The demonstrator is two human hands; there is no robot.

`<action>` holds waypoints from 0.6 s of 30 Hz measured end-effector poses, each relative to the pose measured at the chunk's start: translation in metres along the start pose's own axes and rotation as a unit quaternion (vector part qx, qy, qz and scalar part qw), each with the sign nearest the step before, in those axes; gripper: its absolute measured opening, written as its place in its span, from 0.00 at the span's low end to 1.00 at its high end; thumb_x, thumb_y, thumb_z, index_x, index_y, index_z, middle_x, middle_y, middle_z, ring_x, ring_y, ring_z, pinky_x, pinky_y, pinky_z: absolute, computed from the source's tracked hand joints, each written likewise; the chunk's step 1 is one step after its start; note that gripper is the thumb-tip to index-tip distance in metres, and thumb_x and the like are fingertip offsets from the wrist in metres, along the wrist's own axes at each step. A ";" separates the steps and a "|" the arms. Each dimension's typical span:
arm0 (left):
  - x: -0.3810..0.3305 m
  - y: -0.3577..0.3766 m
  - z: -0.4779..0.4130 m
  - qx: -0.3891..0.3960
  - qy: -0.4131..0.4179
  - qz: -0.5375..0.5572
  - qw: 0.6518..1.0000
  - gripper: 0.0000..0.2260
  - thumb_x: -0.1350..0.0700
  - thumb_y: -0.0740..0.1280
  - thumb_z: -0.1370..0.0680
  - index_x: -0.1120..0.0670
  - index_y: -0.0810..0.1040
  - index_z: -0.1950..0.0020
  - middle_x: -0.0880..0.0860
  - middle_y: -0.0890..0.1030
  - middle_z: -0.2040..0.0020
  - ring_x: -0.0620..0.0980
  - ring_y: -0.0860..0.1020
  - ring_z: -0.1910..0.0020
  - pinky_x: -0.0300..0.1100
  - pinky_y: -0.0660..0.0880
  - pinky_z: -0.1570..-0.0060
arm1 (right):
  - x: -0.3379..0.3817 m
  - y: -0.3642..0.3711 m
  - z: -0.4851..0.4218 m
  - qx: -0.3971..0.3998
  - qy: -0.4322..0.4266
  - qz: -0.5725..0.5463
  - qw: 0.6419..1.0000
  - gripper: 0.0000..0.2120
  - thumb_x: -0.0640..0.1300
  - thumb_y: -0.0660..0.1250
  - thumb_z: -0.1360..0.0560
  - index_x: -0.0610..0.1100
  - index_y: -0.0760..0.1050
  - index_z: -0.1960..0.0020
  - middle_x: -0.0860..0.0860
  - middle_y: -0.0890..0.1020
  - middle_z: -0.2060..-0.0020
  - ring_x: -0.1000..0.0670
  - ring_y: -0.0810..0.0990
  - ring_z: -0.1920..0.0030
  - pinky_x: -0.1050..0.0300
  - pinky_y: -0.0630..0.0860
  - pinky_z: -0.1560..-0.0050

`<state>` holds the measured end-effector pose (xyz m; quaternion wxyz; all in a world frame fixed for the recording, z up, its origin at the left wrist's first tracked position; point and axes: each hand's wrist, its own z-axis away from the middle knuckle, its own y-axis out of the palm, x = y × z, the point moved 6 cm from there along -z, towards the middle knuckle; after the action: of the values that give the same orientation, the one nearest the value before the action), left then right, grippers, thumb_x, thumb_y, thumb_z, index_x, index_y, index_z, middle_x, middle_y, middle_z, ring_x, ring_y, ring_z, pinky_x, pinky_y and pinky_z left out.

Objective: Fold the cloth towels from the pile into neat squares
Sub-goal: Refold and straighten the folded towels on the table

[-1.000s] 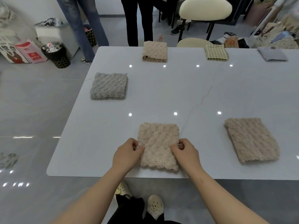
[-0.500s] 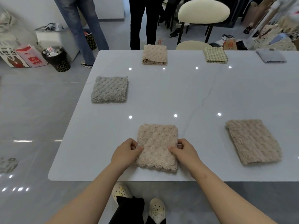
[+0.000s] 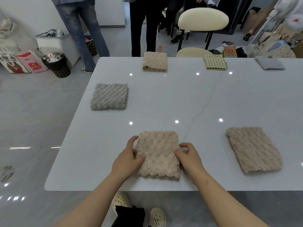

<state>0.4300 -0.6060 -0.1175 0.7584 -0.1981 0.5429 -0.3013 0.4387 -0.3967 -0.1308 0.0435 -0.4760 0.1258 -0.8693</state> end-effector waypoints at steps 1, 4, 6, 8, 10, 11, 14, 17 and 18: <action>-0.004 0.000 -0.001 -0.002 0.018 -0.013 1.000 0.26 0.51 0.65 0.24 0.41 0.57 0.29 0.47 0.74 0.51 0.48 0.76 0.57 0.39 0.71 0.60 | 0.002 0.001 0.001 0.003 -0.008 0.005 1.000 0.16 0.47 0.64 0.25 0.51 0.66 0.39 0.51 0.77 0.54 0.49 0.80 0.54 0.48 0.78 0.46; -0.008 0.003 -0.007 0.020 0.044 -0.044 0.998 0.22 0.52 0.64 0.24 0.42 0.64 0.31 0.50 0.72 0.43 0.46 0.74 0.53 0.40 0.71 0.52 | 0.015 0.005 0.002 0.007 -0.082 0.087 0.993 0.19 0.46 0.62 0.24 0.59 0.61 0.37 0.52 0.76 0.54 0.53 0.77 0.54 0.56 0.76 0.51; -0.007 0.005 -0.009 0.045 0.041 -0.051 0.997 0.20 0.54 0.64 0.23 0.44 0.66 0.32 0.51 0.74 0.42 0.45 0.73 0.50 0.38 0.69 0.50 | 0.022 0.011 0.000 0.027 -0.134 0.163 0.977 0.24 0.46 0.59 0.23 0.59 0.59 0.30 0.53 0.73 0.44 0.55 0.74 0.48 0.58 0.72 0.46; -0.006 0.007 -0.008 0.058 0.040 -0.047 0.996 0.19 0.54 0.64 0.23 0.45 0.67 0.32 0.49 0.74 0.38 0.44 0.71 0.47 0.36 0.66 0.48 | 0.025 0.018 -0.001 0.058 -0.154 0.226 0.960 0.23 0.44 0.57 0.22 0.57 0.60 0.28 0.52 0.70 0.39 0.58 0.68 0.47 0.63 0.65 0.44; -0.006 0.008 -0.006 0.060 0.040 -0.042 0.997 0.20 0.54 0.64 0.23 0.45 0.66 0.32 0.48 0.73 0.37 0.42 0.70 0.46 0.36 0.66 0.47 | 0.026 0.019 -0.004 0.065 -0.152 0.239 0.957 0.21 0.43 0.56 0.21 0.54 0.63 0.29 0.50 0.69 0.37 0.58 0.67 0.47 0.65 0.62 0.44; -0.006 0.009 -0.005 0.060 0.040 -0.041 0.997 0.20 0.54 0.64 0.23 0.46 0.66 0.32 0.47 0.72 0.36 0.42 0.70 0.46 0.36 0.66 0.47 | 0.026 0.018 -0.005 0.062 -0.150 0.233 0.959 0.20 0.43 0.57 0.21 0.53 0.64 0.30 0.49 0.69 0.37 0.58 0.67 0.47 0.65 0.62 0.43; -0.007 0.010 -0.006 0.066 0.028 -0.031 0.997 0.22 0.55 0.64 0.23 0.46 0.63 0.31 0.47 0.73 0.42 0.44 0.72 0.53 0.38 0.68 0.51 | 0.025 0.016 -0.008 0.055 -0.140 0.213 0.965 0.20 0.41 0.59 0.22 0.51 0.66 0.32 0.48 0.70 0.36 0.56 0.68 0.46 0.64 0.63 0.41; -0.008 0.010 -0.008 0.090 0.007 -0.015 0.996 0.26 0.56 0.65 0.24 0.45 0.58 0.29 0.45 0.71 0.56 0.44 0.71 0.62 0.40 0.69 0.59 | 0.021 0.014 -0.007 0.051 -0.127 0.199 0.970 0.19 0.41 0.60 0.23 0.50 0.67 0.33 0.48 0.70 0.37 0.53 0.70 0.41 0.61 0.66 0.39; -0.009 0.009 -0.008 0.096 0.003 -0.016 0.995 0.27 0.56 0.65 0.24 0.45 0.57 0.29 0.45 0.71 0.58 0.45 0.71 0.63 0.42 0.70 0.59 | 0.020 0.014 -0.006 0.050 -0.128 0.197 0.971 0.19 0.41 0.60 0.23 0.50 0.67 0.33 0.48 0.70 0.38 0.53 0.70 0.42 0.62 0.66 0.40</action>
<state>0.4227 -0.5930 -0.1197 0.7677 -0.1319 0.5102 -0.3645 0.4225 -0.4128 -0.1212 0.2535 -0.5465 0.1666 -0.7806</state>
